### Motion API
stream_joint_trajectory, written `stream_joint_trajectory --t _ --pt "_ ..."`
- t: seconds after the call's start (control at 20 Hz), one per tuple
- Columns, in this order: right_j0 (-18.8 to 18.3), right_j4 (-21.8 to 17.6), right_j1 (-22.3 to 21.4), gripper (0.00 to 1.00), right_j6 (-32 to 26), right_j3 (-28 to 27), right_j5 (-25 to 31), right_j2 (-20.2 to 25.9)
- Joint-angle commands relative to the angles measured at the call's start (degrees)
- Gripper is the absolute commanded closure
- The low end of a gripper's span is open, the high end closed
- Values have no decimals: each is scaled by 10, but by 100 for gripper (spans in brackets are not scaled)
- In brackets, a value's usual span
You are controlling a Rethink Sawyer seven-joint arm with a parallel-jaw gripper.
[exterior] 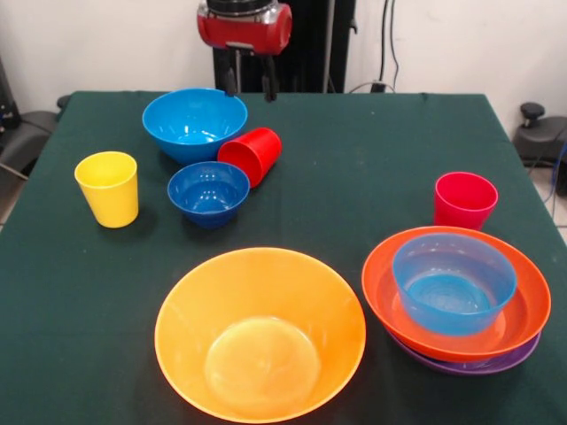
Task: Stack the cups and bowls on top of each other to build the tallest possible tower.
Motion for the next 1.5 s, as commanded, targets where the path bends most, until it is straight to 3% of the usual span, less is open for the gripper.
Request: stream_joint_trajectory --t 0.05,0.7,1.25,1.5 --pt "-24 -3 -27 0 -38 74 38 50" --pt "-54 -44 -73 0 -42 141 -6 53" --pt "-72 -100 -45 0 -24 174 -77 39" --pt "-52 -149 11 0 7 137 -120 3"
